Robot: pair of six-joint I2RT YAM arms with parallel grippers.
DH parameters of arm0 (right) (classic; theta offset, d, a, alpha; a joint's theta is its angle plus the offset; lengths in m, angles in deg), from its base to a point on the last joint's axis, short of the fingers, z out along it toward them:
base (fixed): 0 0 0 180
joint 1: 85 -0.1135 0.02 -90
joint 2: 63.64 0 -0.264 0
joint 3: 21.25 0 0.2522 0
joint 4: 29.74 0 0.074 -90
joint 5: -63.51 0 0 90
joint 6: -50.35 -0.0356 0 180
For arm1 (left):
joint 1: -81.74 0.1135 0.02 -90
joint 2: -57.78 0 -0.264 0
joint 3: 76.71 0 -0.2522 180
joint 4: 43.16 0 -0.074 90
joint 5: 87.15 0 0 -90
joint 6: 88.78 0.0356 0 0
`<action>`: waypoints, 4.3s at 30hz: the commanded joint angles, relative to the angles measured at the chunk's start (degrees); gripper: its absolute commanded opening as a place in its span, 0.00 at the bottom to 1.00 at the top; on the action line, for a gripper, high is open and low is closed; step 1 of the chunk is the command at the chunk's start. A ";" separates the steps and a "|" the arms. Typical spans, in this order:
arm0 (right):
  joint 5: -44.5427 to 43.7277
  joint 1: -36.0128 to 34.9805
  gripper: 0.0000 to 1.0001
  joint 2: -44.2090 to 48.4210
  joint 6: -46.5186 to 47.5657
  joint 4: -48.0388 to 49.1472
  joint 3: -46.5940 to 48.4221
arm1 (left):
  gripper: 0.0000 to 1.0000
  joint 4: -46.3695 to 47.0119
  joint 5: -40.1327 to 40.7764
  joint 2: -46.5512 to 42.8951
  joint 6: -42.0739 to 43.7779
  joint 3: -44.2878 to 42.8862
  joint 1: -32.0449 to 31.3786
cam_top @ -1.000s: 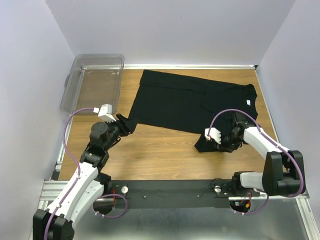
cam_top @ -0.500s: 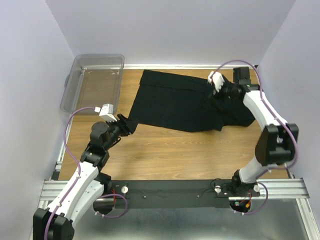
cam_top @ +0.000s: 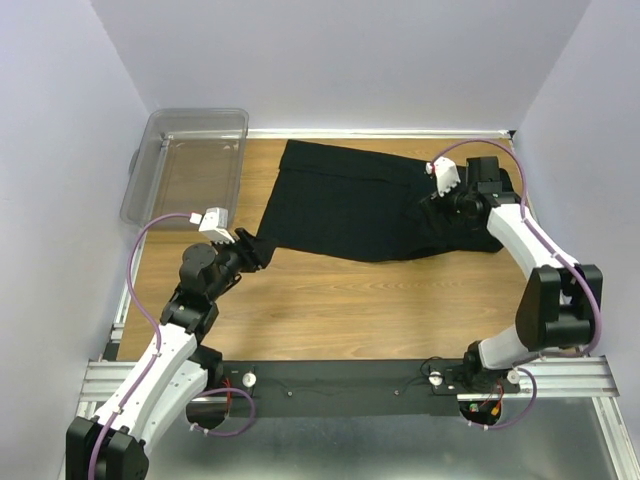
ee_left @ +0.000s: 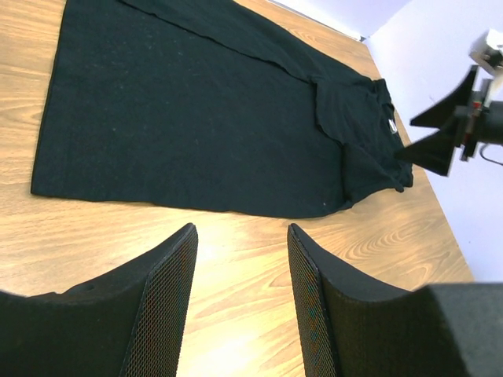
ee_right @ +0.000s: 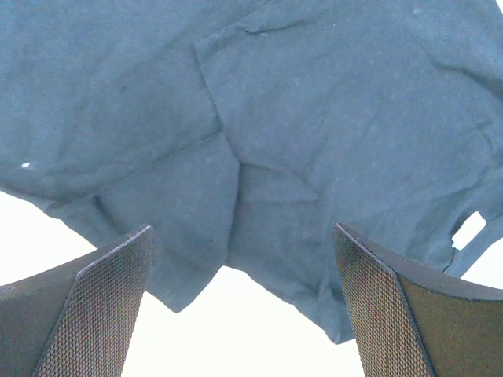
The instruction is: Fold and stack the t-shirts
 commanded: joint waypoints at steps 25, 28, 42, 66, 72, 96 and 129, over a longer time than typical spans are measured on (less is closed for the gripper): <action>-0.37 -0.09 0.63 3.44 10.86 -10.37 -6.95 | 0.58 0.82 -1.80 -3.58 0.89 -0.52 -0.30; -2.39 -0.44 0.56 1.60 10.52 -8.88 -6.51 | 0.58 1.35 -1.97 -3.42 0.80 -0.26 -0.22; -17.24 -18.98 0.35 -16.59 2.97 1.74 13.25 | 0.58 1.08 -1.98 -2.45 1.42 -1.05 -0.13; -3.62 -10.38 0.72 -12.46 1.29 -0.96 1.75 | 0.58 4.69 -4.00 1.60 0.80 0.71 0.13; -6.88 -10.38 0.63 -15.81 0.23 -0.88 2.02 | 0.58 4.95 -4.00 1.59 0.63 0.80 0.13; -9.61 -10.38 0.19 -8.18 0.76 -0.96 1.14 | 0.56 7.41 -4.00 16.52 -4.38 -0.33 0.13; -10.40 -8.36 0.00 5.89 -0.03 -0.88 -1.06 | 0.57 -6.03 15.78 48.00 -17.91 -15.19 -0.74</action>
